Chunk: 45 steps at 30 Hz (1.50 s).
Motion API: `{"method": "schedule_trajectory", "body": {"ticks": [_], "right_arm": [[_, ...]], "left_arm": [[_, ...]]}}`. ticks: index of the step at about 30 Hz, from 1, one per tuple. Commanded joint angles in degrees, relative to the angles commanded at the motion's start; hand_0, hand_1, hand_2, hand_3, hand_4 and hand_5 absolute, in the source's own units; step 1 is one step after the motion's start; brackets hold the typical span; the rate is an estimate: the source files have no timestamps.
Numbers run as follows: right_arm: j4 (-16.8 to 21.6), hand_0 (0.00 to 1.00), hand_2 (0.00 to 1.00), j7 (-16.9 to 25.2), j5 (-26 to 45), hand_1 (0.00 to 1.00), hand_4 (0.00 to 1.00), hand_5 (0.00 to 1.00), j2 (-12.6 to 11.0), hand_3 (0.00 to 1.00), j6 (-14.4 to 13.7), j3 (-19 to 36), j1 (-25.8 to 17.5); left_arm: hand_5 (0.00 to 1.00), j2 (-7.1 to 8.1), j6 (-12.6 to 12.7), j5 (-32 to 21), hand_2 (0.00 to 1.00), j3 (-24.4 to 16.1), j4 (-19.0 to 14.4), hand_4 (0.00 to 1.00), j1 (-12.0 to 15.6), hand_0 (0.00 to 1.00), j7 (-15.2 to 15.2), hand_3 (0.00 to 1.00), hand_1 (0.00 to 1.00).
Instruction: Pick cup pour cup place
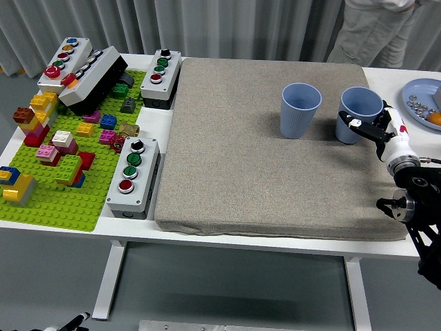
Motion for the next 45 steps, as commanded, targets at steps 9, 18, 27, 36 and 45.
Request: {"method": "schedule_trajectory", "body": {"ticks": [9, 18, 27, 36, 45], "right_arm": [[0.0, 0.863, 0.596, -0.5, -0.8, 0.754, 0.725, 0.074, 0.0, 0.657, 0.3, 0.0, 0.0], [-0.3, 0.869, 0.640, -1.4, -1.3, 0.781, 0.715, 0.072, 0.0, 0.738, 1.8, 0.2, 0.1], [-0.4, 0.889, 0.723, -2.0, -2.2, 0.821, 0.718, 0.080, -0.1, 0.821, 3.5, 1.1, 0.1], [-0.2, 0.966, 0.899, -2.1, -2.7, 0.891, 0.813, 0.215, -0.2, 0.911, 4.9, 1.7, 0.1], [-0.3, 0.968, 0.913, -2.4, -2.8, 0.890, 0.802, 0.203, -0.2, 0.920, 5.3, 2.0, 0.2]], "left_arm": [[0.998, -0.02, 0.0, 0.1, 0.883, -0.1, 0.0, 0.642, 0.0, 0.827, 0.0, 0.816, 0.828], [0.998, -0.05, 0.0, 0.1, 0.883, -0.2, 0.0, 0.643, -0.1, 0.827, 0.0, 0.816, 0.828], [0.998, -0.07, 0.0, 0.2, 0.883, -0.2, 0.0, 0.643, -0.1, 0.826, 0.0, 0.817, 0.828], [0.998, -0.07, 0.0, 0.3, 0.883, -0.3, 0.0, 0.642, -0.1, 0.826, 0.0, 0.816, 0.828], [0.998, -0.09, -0.1, 0.4, 0.883, -0.4, 0.0, 0.642, -0.1, 0.826, 0.0, 0.816, 0.828]]}}
